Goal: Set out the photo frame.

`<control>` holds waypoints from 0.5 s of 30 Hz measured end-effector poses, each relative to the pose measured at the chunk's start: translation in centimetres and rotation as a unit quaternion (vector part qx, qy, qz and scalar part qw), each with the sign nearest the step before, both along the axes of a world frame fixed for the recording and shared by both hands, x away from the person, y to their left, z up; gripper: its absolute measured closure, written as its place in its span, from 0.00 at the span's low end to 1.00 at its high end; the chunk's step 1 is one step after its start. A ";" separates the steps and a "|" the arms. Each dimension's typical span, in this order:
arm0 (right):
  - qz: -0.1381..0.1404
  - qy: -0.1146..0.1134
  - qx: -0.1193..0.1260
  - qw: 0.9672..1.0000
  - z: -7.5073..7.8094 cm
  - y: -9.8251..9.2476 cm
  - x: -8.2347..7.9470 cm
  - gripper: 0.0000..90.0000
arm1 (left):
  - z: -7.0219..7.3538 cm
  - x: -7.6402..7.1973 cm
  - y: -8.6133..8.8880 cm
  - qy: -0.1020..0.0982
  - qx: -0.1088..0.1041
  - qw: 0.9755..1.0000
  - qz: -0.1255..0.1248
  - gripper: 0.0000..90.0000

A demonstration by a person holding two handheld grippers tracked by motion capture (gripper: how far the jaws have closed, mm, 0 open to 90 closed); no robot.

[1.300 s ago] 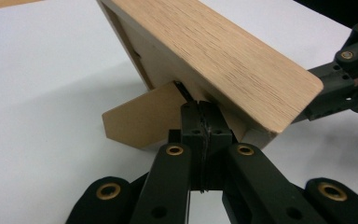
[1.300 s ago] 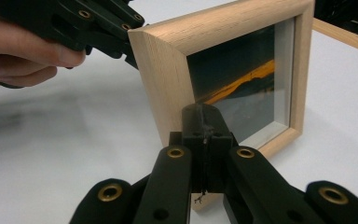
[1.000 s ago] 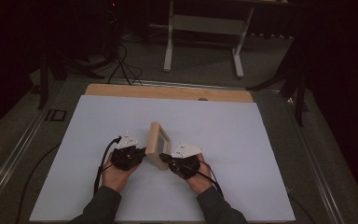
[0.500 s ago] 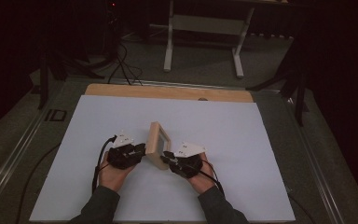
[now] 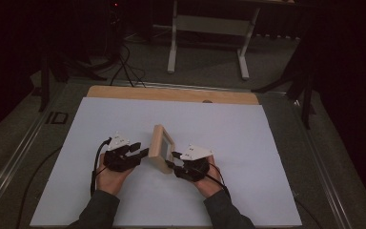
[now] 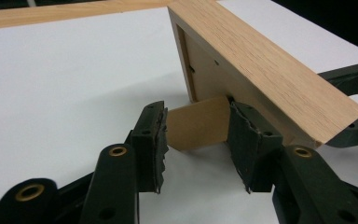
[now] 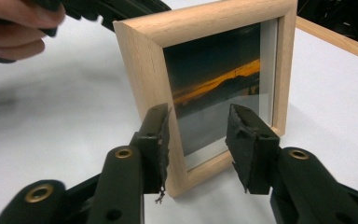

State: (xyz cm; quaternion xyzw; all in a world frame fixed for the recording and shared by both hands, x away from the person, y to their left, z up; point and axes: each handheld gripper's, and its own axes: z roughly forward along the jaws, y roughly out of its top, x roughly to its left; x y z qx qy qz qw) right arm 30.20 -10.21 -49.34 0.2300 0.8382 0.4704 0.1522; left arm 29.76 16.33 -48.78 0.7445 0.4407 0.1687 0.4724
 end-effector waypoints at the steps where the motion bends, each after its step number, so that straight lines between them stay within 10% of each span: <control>1: -0.001 -0.001 -0.001 1.000 0.0 0.0 0.0 0.63 | 0.1 0.0 0.1 -0.001 -0.001 1.000 0.002 0.62; 15: -0.015 0.002 0.000 1.000 0.3 -0.8 0.3 0.58 | 1.6 -0.7 1.2 -0.019 -0.018 0.999 0.025 0.52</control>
